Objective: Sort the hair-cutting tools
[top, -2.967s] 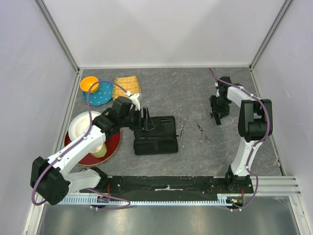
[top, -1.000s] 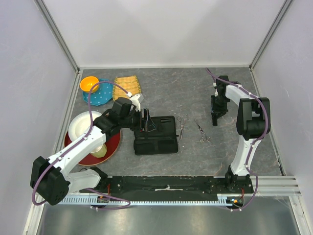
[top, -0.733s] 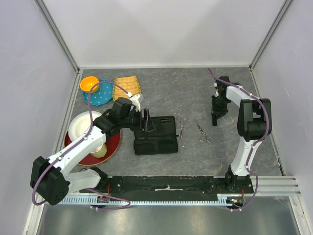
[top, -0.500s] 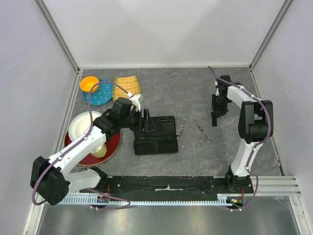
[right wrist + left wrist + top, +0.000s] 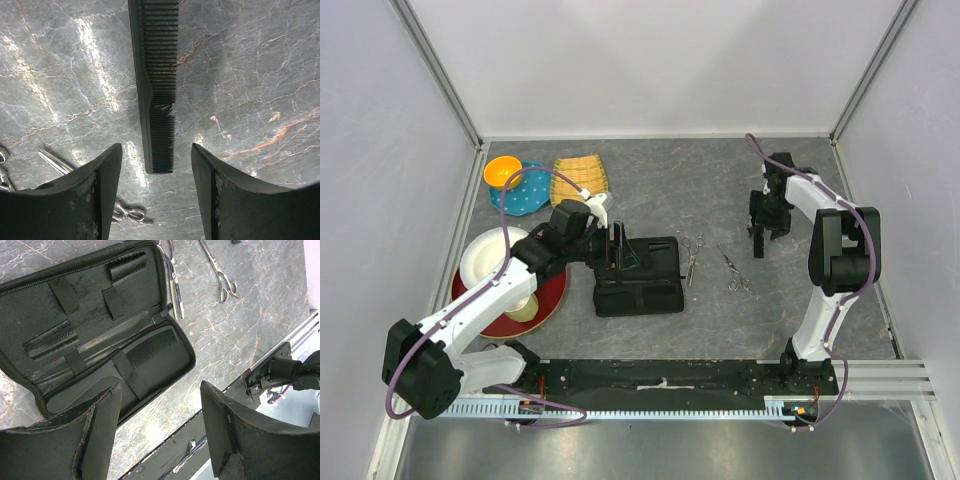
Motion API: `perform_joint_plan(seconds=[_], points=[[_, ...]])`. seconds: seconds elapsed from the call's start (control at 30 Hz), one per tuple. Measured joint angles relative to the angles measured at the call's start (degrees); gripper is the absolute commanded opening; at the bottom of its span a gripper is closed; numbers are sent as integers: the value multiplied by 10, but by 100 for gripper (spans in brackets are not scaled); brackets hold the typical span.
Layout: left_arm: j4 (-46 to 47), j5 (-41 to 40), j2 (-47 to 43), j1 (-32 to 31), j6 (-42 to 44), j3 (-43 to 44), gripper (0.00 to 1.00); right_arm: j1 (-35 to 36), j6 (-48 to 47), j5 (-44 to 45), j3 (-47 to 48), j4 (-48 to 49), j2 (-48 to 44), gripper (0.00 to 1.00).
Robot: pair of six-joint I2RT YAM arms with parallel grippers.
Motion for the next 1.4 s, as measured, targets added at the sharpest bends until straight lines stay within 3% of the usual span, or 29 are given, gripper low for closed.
perform_joint_plan(seconds=[0.2, 0.47, 0.83, 1.4], points=[[0, 0, 0, 0, 0, 0, 71, 3, 3, -2, -10, 5, 16, 61], [0, 1, 0, 0, 0, 0, 71, 19, 14, 9, -14, 10, 27, 46], [0, 2, 0, 0, 0, 0, 71, 20, 33, 12, -19, 17, 26, 36], [1, 3, 0, 0, 0, 0, 71, 23, 53, 9, -50, 41, -1, 34]])
